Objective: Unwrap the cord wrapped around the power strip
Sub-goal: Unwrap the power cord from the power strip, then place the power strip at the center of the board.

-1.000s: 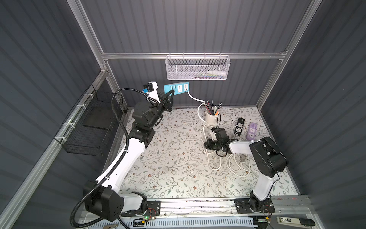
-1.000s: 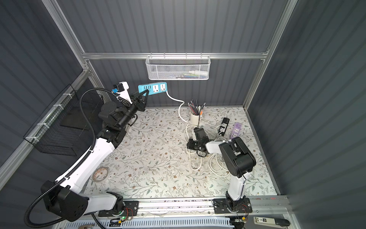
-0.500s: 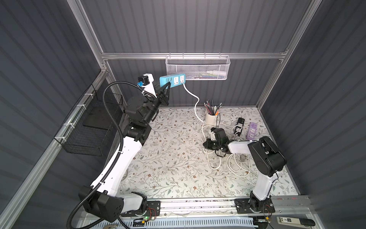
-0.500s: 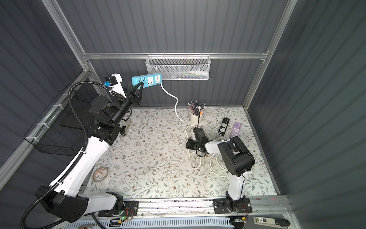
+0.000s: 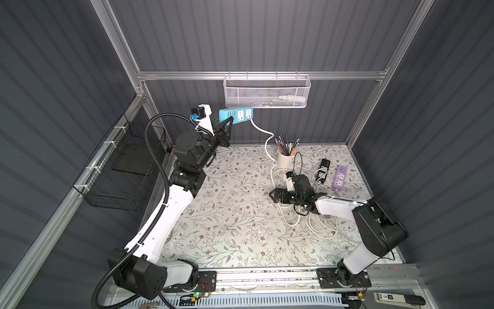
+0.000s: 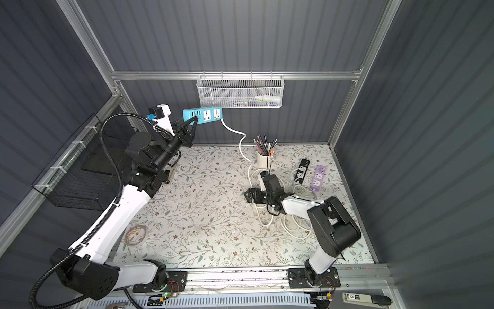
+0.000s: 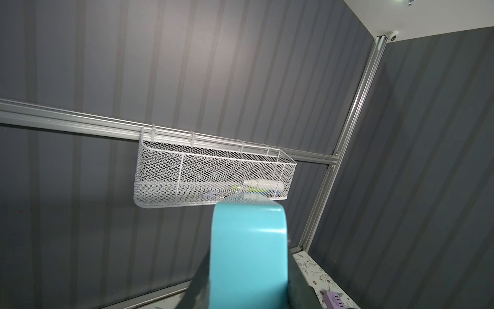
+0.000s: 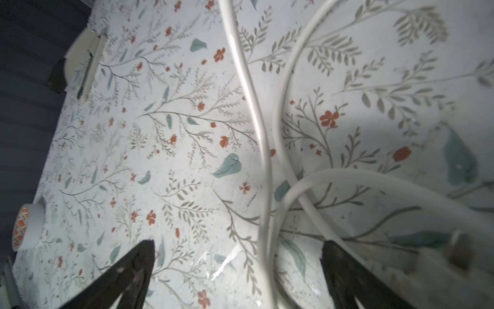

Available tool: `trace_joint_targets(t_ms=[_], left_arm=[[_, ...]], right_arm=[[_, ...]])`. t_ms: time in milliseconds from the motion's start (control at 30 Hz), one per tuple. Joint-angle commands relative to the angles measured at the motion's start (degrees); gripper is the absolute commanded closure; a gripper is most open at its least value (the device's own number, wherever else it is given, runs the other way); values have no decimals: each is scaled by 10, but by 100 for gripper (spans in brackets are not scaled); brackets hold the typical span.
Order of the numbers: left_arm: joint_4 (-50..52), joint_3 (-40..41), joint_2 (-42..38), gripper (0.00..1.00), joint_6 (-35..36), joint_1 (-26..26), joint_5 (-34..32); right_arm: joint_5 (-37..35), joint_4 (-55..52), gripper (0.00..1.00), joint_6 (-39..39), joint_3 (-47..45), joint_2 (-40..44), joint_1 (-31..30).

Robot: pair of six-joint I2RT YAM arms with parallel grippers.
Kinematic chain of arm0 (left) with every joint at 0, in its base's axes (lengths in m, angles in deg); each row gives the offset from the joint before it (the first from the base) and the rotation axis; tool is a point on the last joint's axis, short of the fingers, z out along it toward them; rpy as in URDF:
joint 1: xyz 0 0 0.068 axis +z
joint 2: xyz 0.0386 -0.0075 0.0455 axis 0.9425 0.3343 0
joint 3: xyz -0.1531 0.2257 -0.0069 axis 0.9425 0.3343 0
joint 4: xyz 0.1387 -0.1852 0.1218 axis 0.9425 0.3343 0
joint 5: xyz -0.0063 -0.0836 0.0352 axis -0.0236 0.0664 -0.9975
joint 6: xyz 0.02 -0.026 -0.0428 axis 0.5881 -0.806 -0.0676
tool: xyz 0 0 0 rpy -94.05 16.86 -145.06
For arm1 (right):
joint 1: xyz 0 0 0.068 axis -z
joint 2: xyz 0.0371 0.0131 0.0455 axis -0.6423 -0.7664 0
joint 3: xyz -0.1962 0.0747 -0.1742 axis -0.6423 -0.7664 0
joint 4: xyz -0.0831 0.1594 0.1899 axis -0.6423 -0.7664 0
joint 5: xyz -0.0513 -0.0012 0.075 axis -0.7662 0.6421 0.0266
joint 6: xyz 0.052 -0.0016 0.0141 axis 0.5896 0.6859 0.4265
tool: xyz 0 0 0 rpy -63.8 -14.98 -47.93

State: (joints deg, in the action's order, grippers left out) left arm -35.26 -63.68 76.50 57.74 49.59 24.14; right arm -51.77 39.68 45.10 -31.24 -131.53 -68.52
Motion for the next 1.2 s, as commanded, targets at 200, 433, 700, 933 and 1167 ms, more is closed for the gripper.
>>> trace_joint_targets(t_ms=[200, 433, 700, 933, 1167], left_arm=[[-29, 16, 4, 100, -26, 3, 45], [23, 19, -1, 100, -31, 4, 90], [89, 8, 4, 100, -43, 4, 160], [150, -19, 14, 100, -40, 3, 199], [163, -29, 29, 100, -43, 3, 230]], right_arm=[[3, -105, 1, -140, 68, 173, -1], [12, -176, 1, -267, 167, 194, -1], [48, -169, 1, -354, 239, 172, -2], [85, -180, 1, -429, 288, 150, -4], [119, -215, 1, -466, 344, 118, -10]])
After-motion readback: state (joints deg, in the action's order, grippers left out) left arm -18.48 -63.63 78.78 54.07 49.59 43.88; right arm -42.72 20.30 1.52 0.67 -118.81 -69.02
